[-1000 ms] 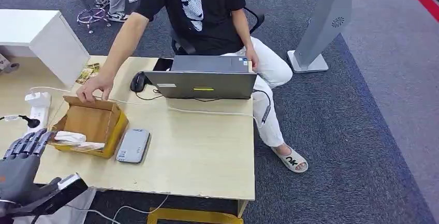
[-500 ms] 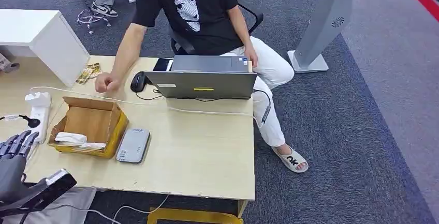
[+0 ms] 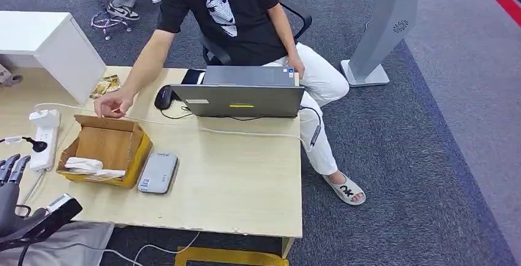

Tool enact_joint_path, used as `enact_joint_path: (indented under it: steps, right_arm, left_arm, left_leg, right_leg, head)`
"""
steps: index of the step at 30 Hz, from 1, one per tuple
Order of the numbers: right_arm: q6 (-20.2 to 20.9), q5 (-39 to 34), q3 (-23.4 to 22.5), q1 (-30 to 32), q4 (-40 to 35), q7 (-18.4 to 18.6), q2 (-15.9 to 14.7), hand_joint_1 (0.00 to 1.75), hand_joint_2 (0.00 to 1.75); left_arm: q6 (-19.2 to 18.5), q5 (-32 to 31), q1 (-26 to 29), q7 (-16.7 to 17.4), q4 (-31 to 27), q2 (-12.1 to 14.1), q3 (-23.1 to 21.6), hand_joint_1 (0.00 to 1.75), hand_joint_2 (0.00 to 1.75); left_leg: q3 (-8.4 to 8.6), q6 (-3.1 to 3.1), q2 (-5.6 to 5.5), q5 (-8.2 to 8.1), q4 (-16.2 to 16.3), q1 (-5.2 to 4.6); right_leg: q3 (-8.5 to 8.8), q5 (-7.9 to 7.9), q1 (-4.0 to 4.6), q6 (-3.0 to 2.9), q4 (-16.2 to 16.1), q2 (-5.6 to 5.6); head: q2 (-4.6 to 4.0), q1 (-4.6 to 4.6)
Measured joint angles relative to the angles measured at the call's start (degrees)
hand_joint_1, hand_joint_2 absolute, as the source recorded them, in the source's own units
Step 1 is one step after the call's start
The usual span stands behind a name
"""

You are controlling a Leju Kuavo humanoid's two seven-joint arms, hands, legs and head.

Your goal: Pass the card to the sensor for recognition and then transmit it.

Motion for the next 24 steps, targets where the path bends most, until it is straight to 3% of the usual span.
enact_joint_path:
  steps: [10,12,14,24]
  right_arm:
    - [-0.5,0.0,0.1,-0.3,1.0,-0.1,-0.2,0.00,1.75]
    - [-0.8,0.9,1.3,-0.9,2.5,-0.4,-0.9,0.00,1.75]
    - [-1.0,0.9,1.4,-1.0,3.0,-0.5,-1.0,0.00,1.75]
    - [-1.6,0.9,2.5,-1.6,4.2,0.0,-1.5,0.00,1.75]
  left_arm:
    - [1.1,-0.6,-0.7,-0.7,1.6,-0.3,-0.3,0.00,1.75]
    - [6.2,-4.3,-2.2,0.4,6.0,1.5,-4.0,0.00,1.75]
    - [8.0,-4.4,-2.8,0.9,7.4,2.1,-5.6,0.00,1.75]
    - [9.9,-4.6,-3.8,1.8,11.5,3.8,-11.5,0.00,1.75]
  left_leg:
    - [0.01,0.00,0.02,0.00,0.0,-0.01]
    - [0.02,0.00,0.02,0.00,0.0,0.01]
    - [0.02,-0.01,0.03,0.01,0.0,0.01]
    - [0.01,0.00,0.03,0.01,0.0,-0.01]
  right_leg:
    - [-0.01,0.00,0.00,0.00,0.0,0.02]
    - [-0.03,0.01,-0.01,-0.01,0.0,0.02]
    - [-0.01,0.01,-0.01,-0.01,0.0,0.02]
    - [-0.02,0.01,-0.01,0.00,0.0,0.03]
  head:
    - [0.00,-0.02]
    - [0.00,-0.02]
    - [0.00,-0.02]
    - [0.00,-0.02]
